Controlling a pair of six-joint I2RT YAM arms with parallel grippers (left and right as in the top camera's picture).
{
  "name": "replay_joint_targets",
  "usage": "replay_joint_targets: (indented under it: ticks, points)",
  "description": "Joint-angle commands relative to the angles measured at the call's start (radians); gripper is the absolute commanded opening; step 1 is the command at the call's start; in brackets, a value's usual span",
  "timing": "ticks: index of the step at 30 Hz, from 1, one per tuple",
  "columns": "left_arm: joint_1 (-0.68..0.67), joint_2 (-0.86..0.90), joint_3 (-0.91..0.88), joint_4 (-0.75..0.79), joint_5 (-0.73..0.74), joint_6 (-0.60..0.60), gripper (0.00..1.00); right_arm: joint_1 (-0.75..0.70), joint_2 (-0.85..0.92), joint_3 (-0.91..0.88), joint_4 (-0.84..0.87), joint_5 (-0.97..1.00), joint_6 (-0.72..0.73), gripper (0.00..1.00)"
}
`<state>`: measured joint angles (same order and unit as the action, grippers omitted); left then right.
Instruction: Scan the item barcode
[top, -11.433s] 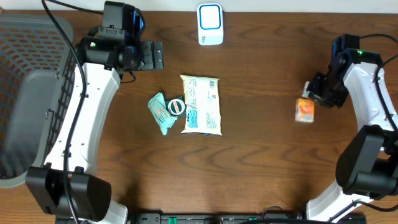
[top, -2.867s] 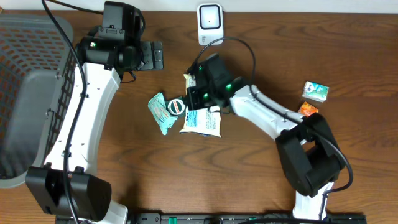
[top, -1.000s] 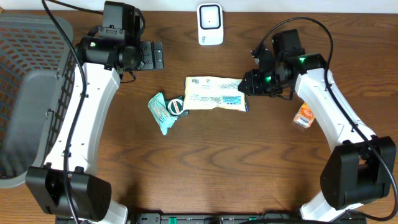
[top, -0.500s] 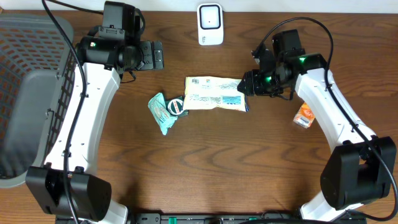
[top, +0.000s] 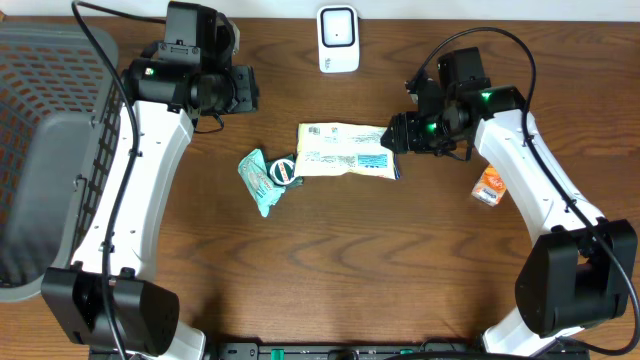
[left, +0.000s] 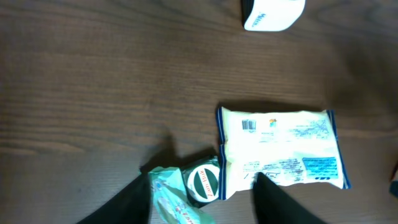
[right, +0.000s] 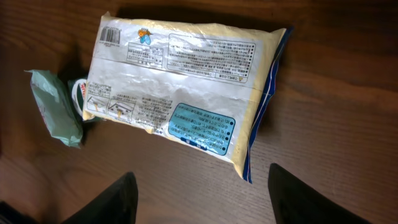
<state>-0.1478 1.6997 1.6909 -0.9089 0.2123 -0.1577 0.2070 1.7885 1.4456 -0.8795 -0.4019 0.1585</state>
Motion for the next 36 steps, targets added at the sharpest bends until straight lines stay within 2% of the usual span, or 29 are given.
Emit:
replay_joint_targets:
  ticks: [1,3,4,5,8,14,23,28,36]
  points:
    - [0.001,-0.005,0.009,0.002,0.016,-0.005,0.40,0.003,-0.008,0.013,0.001,0.008,-0.010,0.63]
    - [0.001,-0.005,0.009,0.000,0.017,-0.005,0.26,0.003,-0.008,0.013,0.001,0.008,-0.010,0.64]
    - [0.000,-0.005,0.009,-0.014,0.031,-0.005,0.14,0.003,-0.008,0.013,0.001,0.008,-0.010,0.64]
    - [0.000,-0.006,0.009,-0.035,0.063,-0.004,0.08,0.003,-0.008,0.013,0.001,0.008,-0.010,0.64]
    - [0.000,-0.006,0.009,-0.050,0.138,-0.045,0.07,0.003,-0.008,0.013,-0.005,0.007,-0.008,0.65]
    - [-0.007,0.043,-0.010,-0.079,0.154,-0.072,0.07,0.004,-0.008,0.011,-0.005,0.007,-0.002,0.65]
    - [-0.007,0.159,-0.014,-0.051,0.261,-0.010,0.07,0.004,-0.008,0.011,0.001,0.007,0.002,0.65]
    - [-0.017,0.191,-0.014,0.007,0.421,0.030,0.07,0.004,-0.008,0.011,0.001,0.007,0.002,0.65]
    - [-0.086,0.257,-0.014,0.039,0.423,0.010,0.07,0.004,-0.008,0.011,0.001,0.008,0.015,0.66]
